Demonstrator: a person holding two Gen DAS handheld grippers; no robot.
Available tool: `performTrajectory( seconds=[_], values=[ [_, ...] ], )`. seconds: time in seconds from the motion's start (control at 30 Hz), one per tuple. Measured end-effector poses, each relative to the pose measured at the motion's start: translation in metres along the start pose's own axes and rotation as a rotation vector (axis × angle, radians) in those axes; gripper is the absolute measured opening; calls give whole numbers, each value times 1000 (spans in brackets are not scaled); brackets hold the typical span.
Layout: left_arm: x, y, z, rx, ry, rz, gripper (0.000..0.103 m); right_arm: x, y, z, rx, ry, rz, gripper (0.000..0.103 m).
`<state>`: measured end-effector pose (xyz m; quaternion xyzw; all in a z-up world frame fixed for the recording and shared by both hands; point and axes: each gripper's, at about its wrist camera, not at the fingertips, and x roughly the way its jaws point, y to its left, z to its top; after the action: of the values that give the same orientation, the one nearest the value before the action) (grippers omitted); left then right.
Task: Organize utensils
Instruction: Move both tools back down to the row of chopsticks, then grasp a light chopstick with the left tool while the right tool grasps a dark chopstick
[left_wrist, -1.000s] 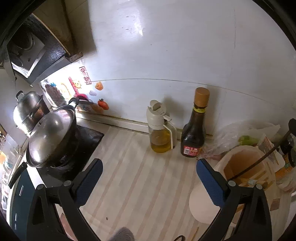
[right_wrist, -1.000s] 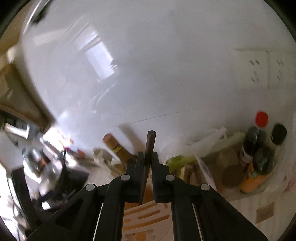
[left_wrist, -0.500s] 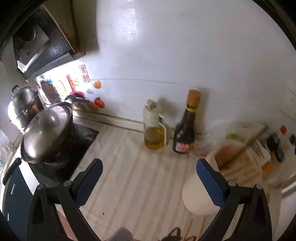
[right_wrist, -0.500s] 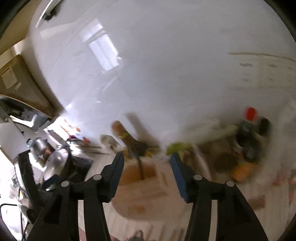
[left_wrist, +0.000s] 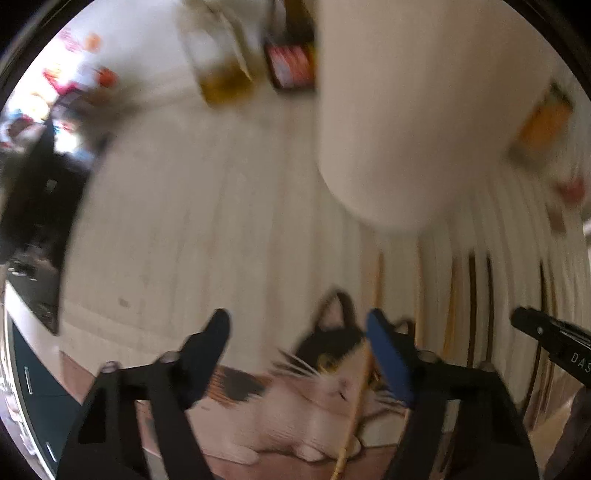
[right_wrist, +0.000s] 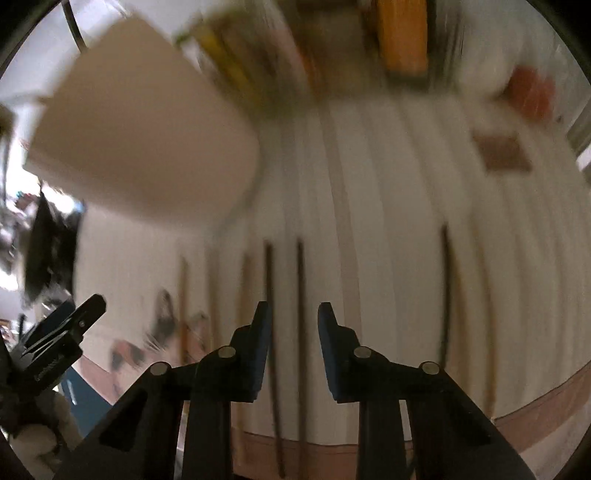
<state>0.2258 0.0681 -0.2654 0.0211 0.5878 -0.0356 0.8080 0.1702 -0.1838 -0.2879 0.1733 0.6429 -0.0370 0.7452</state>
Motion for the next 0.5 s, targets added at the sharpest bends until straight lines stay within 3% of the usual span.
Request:
performTrajectory(
  seconds=[0.13,0.27,0.3,0.33,0.37,0.4,0.5],
  values=[
    [32,-16,-4,38,93,-58,58,24,4,-8,-29,53,-26,28],
    [44,-30,-5,73,116,-80,39,37,8,-8,-59,79,-57,25],
    [45,-34,-6,85,108,-81,37,40,9,-9,-75,82,-71,15],
    [44,-35,-7,89,100,-82,26,40,10,-10,-89,88,-99,5],
    [45,-36,-7,92,96,-76,10,38,9,-10,-98,80,-110,5],
    [45,-37,-8,86,100,-71,5,37,8,-10,-98,81,-107,5],
    [47,-20,-10,28,106,-62,5,29,-3,-13,-77,96,-132,5]
  ],
)
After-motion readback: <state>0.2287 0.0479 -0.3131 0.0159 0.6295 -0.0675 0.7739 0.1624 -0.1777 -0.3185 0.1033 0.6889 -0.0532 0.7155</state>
